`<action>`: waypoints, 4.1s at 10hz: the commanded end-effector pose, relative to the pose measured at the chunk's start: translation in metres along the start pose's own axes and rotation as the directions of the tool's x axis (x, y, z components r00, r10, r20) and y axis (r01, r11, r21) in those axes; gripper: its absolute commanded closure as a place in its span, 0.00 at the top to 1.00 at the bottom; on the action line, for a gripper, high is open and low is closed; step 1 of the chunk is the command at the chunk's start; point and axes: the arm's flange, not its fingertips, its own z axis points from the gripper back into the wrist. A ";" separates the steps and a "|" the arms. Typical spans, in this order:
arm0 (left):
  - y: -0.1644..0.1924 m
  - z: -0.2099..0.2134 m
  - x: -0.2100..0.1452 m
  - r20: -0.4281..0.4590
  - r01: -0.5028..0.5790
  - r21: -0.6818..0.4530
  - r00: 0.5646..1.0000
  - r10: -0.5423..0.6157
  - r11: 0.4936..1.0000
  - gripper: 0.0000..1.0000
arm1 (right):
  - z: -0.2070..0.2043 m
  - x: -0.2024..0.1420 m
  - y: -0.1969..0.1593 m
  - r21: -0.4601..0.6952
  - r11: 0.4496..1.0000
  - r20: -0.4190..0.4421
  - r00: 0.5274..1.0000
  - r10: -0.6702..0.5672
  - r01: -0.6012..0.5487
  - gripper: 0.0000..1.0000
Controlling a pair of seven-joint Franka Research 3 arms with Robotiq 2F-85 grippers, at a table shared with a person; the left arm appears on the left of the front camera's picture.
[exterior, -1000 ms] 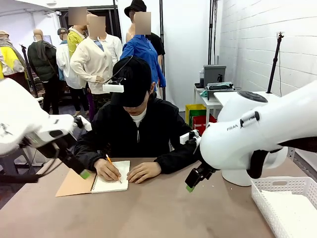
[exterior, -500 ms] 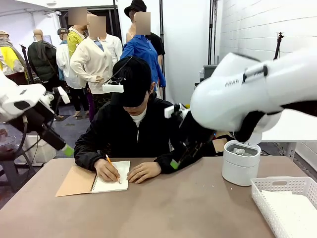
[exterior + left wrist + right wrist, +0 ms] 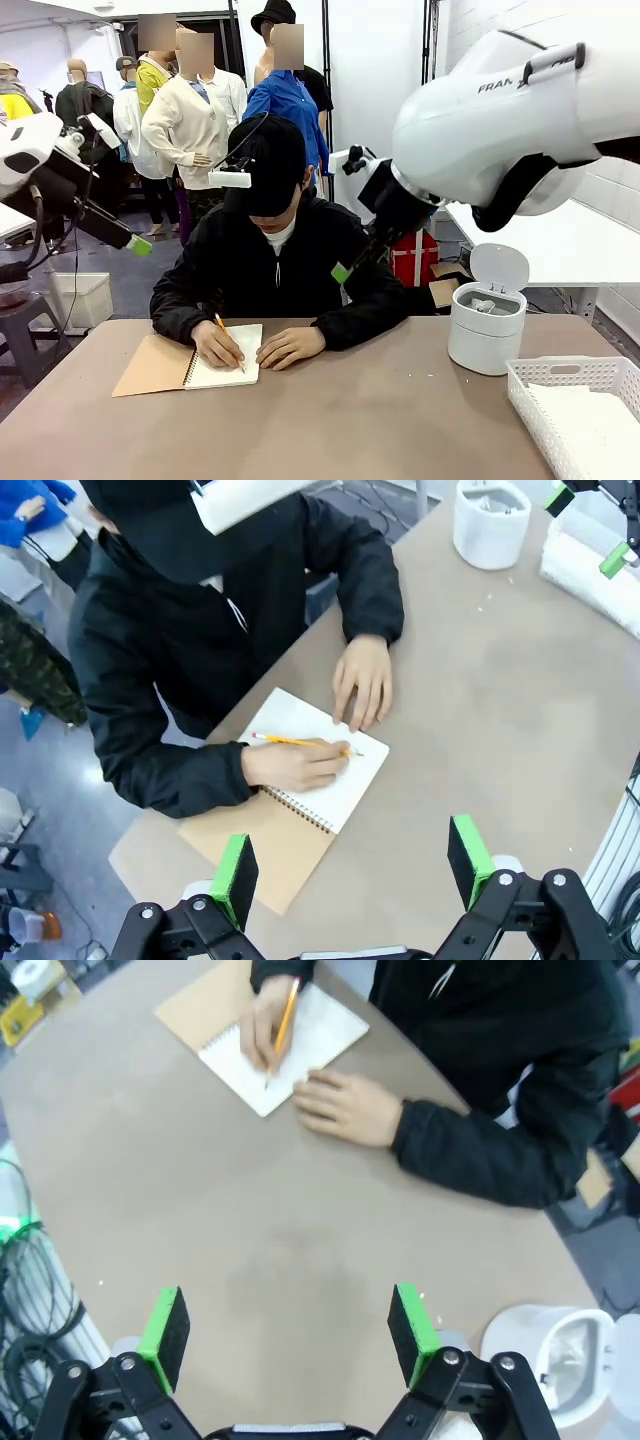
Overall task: Sort the paper based on its condition.
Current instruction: If a person hands you a paper, place it in the Organizing basket , and if it's crumpled, put it in the Trash can.
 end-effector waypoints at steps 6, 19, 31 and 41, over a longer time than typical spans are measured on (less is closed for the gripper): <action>-0.001 0.007 0.002 0.021 0.003 0.009 1.000 -0.004 1.000 1.00 | 0.010 0.005 0.000 -0.014 1.000 0.030 1.000 0.004 -0.004 1.00; -0.009 0.053 -0.008 0.012 -0.022 0.112 1.000 0.021 0.993 1.00 | 0.053 0.016 0.000 -0.238 0.971 0.089 0.996 0.023 -0.001 1.00; -0.012 0.057 -0.005 0.058 -0.006 0.104 0.998 0.000 0.995 1.00 | 0.064 0.007 0.007 -0.218 0.971 0.097 0.992 -0.076 0.096 1.00; -0.009 0.061 -0.004 0.038 -0.001 0.117 0.999 -0.004 0.993 1.00 | 0.073 0.008 0.005 -0.206 0.973 0.099 0.992 -0.082 0.102 1.00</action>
